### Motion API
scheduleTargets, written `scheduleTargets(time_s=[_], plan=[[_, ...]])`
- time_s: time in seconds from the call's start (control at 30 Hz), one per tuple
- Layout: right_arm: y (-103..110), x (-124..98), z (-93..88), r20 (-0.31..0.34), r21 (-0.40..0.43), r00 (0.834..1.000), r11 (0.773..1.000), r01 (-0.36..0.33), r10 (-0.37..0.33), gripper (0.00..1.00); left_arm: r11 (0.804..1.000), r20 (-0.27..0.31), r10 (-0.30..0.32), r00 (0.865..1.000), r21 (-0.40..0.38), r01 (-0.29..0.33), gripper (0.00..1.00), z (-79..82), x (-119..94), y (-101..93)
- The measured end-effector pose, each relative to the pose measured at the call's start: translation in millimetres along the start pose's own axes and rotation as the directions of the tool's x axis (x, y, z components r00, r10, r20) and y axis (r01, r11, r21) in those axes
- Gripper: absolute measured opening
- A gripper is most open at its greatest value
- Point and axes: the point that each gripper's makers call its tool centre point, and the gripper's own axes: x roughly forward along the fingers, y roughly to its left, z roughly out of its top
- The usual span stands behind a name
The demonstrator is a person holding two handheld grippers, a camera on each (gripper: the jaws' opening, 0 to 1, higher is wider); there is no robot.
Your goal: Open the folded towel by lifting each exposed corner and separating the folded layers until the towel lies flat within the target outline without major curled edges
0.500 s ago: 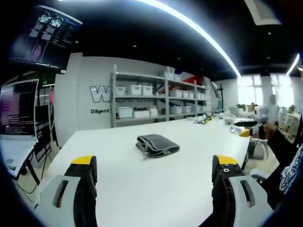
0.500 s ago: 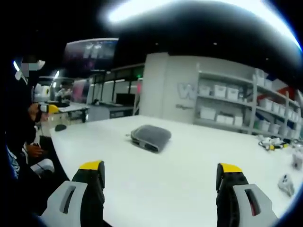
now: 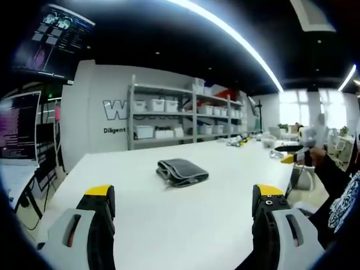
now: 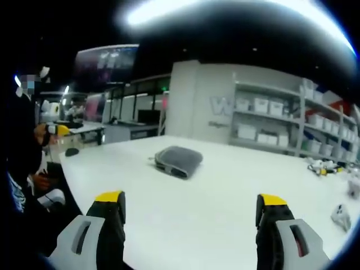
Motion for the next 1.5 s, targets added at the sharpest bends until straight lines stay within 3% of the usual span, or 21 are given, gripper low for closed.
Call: scheduleTargets(time_s=[0.23, 0.43, 0.63, 0.73, 1.0, 1.17, 1.33, 1.5], plan=[[-7.5, -3.8, 10.9, 0.027, 0.014, 0.999, 1.000, 0.026, -0.026, 0.99, 1.000, 0.021, 0.016, 1.000, 0.020, -0.017, 0.99, 10.5, -4.6, 1.6], [-5.2, -13.9, 4.6, 0.003, 0.001, 1.000, 1.000, 0.023, -0.023, 1.00, 1.000, 0.007, 0.013, 1.000, 0.005, -0.013, 0.99, 4.6, -10.8, -1.7], [-4.6, -18.0, 5.8, 0.003, 0.007, 1.000, 1.000, 0.024, -0.024, 1.00, 1.000, 0.021, 0.014, 1.000, -0.005, -0.014, 0.99, 9.6, -10.9, -1.4], [-4.6, -12.9, 10.0, -0.001, 0.007, 1.000, 1.000, 0.004, -0.004, 1.00, 1.000, 0.023, 0.020, 1.000, -0.025, -0.019, 0.99, 17.0, -4.2, 4.5], [-30.3, 10.7, 27.8, -0.020, -0.019, 0.999, 1.000, 0.024, -0.025, 1.00, 0.998, -0.017, 0.045, 0.999, 0.033, -0.044, 0.99, 35.2, 20.1, 28.8], [-38.4, 24.7, 40.7, -0.001, -0.019, 1.000, 0.999, 0.028, -0.028, 1.00, 0.998, 0.004, 0.049, 0.999, 0.035, -0.049, 0.98, 51.8, 36.8, 34.2], [-46.7, 36.4, 40.4, -0.014, -0.018, 0.999, 0.999, 0.032, -0.032, 1.00, 0.997, 0.027, 0.048, 0.999, 0.052, -0.049, 0.97, 65.0, 53.2, 31.8], [-57.9, 47.4, 40.8, -0.031, -0.005, 0.999, 0.999, 0.033, -0.033, 1.00, 0.997, 0.019, 0.060, 0.998, 0.041, -0.061, 0.96, 64.5, 67.1, 44.2]])
